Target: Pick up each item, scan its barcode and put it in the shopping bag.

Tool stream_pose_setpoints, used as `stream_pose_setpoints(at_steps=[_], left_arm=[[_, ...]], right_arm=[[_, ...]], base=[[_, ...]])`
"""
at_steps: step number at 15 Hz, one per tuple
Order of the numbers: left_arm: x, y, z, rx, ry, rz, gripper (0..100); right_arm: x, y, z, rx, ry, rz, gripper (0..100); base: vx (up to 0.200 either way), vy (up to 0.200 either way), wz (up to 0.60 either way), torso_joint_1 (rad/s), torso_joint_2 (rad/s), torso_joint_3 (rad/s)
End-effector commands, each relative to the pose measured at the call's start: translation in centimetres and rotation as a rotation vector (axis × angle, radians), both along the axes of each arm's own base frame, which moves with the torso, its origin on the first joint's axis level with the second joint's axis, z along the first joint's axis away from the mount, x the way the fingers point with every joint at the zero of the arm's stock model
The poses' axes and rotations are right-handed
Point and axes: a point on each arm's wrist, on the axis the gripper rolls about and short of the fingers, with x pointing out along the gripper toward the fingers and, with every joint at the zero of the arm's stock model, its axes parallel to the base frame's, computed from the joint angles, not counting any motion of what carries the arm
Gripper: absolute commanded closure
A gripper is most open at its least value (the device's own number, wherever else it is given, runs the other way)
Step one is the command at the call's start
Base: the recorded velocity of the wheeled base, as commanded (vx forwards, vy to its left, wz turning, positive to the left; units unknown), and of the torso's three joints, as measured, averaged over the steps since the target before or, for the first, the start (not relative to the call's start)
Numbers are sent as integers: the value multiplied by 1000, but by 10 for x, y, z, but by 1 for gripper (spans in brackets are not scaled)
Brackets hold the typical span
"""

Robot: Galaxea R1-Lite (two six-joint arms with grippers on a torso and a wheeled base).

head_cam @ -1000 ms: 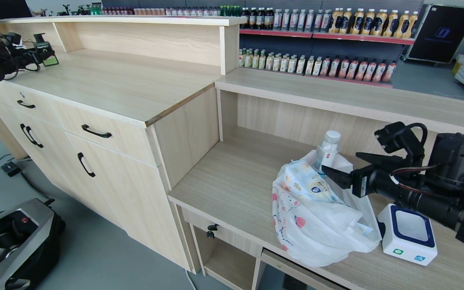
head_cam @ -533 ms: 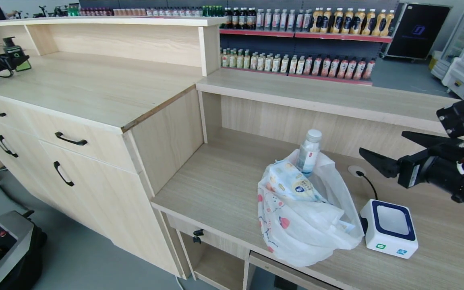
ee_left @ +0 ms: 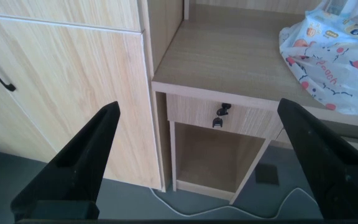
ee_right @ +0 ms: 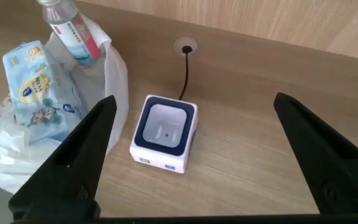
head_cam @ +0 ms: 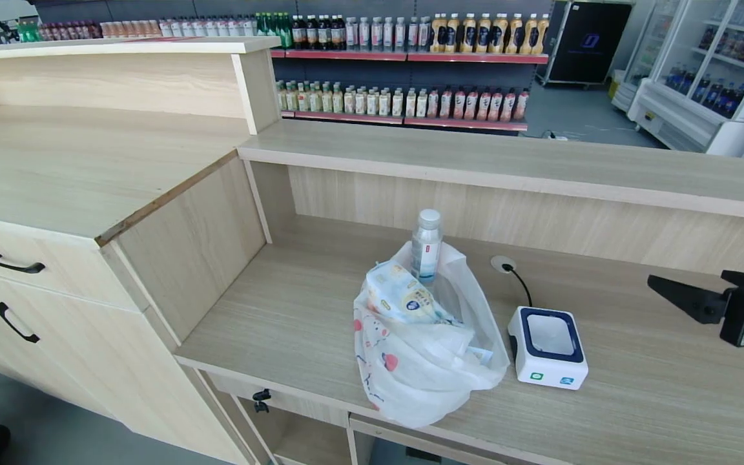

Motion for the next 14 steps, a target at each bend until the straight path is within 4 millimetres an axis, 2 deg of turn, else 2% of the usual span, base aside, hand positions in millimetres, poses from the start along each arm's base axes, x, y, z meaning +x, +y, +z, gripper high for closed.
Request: stream_pose_setpoints(at_steps=[1, 3, 7, 8, 9, 10, 13, 14], left_arm=[[0, 0, 0, 0, 2, 0, 0], [0, 0, 0, 0, 2, 0, 0], [0, 0, 0, 0, 2, 0, 0], [0, 0, 0, 0, 2, 0, 0], [0, 0, 0, 0, 2, 0, 0], [0, 0, 0, 0, 2, 0, 0], [0, 0, 0, 0, 2, 0, 0], [0, 0, 0, 0, 2, 0, 0]], right_arm=[[-28, -2, -10, 0, 8, -19, 0], [-56, -2, -26, 1, 48, -23, 0], [-87, -6, -45, 35, 149, -115, 0], [-104, -5, -55, 46, 113, -147, 0], [-108, -5, -57, 46, 99, -151, 0], [-131, -3, -73, 55, 27, -160, 0], [-157, -1, -106, 55, -67, -174, 0], [-161, -1, -108, 57, -82, -185, 0]], base=[[0, 0, 0, 0, 0, 0], [0, 0, 0, 0, 0, 0], [0, 0, 0, 0, 0, 0], [0, 0, 0, 0, 0, 0], [0, 0, 0, 0, 0, 0], [0, 0, 0, 0, 0, 0], [0, 0, 0, 0, 0, 0], [0, 0, 0, 0, 0, 0]])
